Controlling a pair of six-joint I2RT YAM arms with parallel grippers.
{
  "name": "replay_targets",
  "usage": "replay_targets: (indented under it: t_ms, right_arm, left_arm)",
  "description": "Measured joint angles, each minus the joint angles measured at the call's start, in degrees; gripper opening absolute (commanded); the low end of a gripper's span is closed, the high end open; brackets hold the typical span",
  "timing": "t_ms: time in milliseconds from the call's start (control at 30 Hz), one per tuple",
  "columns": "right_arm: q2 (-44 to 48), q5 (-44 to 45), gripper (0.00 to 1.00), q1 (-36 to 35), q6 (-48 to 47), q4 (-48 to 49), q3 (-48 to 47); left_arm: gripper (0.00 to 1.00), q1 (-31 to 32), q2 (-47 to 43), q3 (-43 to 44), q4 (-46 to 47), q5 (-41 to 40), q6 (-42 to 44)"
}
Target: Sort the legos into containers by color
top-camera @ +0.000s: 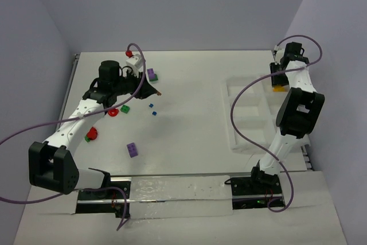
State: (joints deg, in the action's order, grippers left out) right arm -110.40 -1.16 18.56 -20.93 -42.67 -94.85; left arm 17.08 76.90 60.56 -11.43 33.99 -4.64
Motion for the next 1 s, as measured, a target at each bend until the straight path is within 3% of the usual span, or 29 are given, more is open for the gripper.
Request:
replay_targets:
  t_ms: [100,167,233,433,667,800,900,1000]
  right_arm:
    - [-1.97,0.73,0.16,0.14,-0.37,0.31,-0.16]
    - [-2.71,0.80,0.40,0.26,-0.62,0.43,-0.40]
    - [-3.23,0.78,0.55,0.34,-0.65,0.72,-0.66]
    - [-3.39,0.57,0.79,0.36,-0.84,0.99,-1.29]
    - [-2.55,-3.04,0.82,0.08,-0.39,-0.51,-4.63]
    - [3.03,-11.36,0.83,-1.54,0.20,-3.90,-3.87]
    - [10.67,-17.17,0.82,-7.11,0.44,-4.94,-2.62]
    - [20.22,-20.93,0.82,-19.88,1.21,-2.59,2.51]
  left_arm:
    - [0.00,0.09,0.40,0.45,0.05,-0.07,-0.03]
    - [0.00,0.11,0.79,0.58,0.03,-0.06,-0.08]
    - [0.00,0.11,1.26,0.65,0.03,-0.06,-0.23]
    - [0.00,0.15,2.18,0.94,0.04,-0.04,-0.85]
    - [0.00,0.20,2.59,1.63,0.71,1.14,-1.77]
    - [0.00,0.20,2.57,1.62,2.38,5.84,-4.79]
    - [0.00,0.18,2.57,1.44,4.92,9.41,-8.40]
    - [0.00,0.18,2.48,-0.27,10.70,13.53,-15.93]
